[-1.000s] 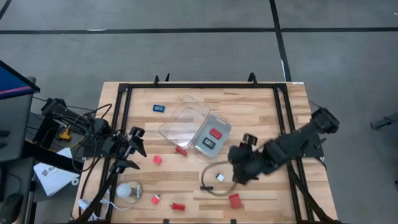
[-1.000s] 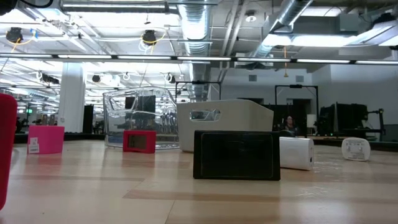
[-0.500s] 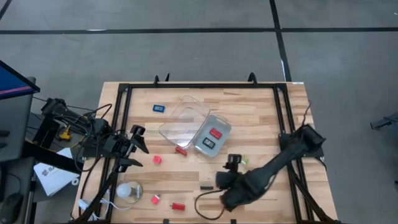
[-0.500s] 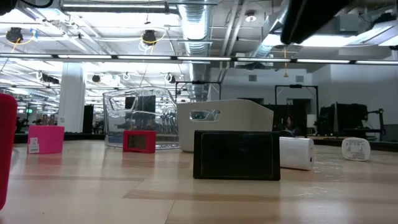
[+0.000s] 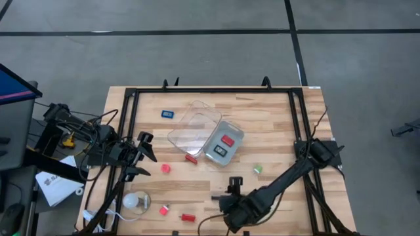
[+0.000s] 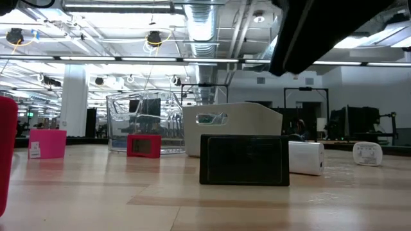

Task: Pick & Place Office items
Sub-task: Put the black digital timer into the gray bin

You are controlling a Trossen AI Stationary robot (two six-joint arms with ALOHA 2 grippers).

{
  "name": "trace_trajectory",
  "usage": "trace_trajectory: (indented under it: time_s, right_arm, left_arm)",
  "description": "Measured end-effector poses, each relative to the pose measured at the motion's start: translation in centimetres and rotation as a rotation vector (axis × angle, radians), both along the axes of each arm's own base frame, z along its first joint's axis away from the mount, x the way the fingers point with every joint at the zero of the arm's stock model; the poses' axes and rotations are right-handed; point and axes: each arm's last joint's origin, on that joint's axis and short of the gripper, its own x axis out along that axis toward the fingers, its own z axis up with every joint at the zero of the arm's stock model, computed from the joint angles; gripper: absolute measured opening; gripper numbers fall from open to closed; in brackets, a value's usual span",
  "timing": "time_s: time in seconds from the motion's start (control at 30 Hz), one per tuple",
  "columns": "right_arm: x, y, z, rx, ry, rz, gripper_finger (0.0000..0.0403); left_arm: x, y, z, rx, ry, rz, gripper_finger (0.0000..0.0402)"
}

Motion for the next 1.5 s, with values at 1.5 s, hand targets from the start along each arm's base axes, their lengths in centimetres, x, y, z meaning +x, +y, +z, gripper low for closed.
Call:
trace_trajectory:
  time_s: [1.5]
  right_arm:
    - [0.1, -4.7, -4.5, 0.27, -0.062, 0.064, 0.0185]
  left_arm:
    - [0.0, 0.0, 0.0, -0.002, -0.004, -0.001, 0.0227]
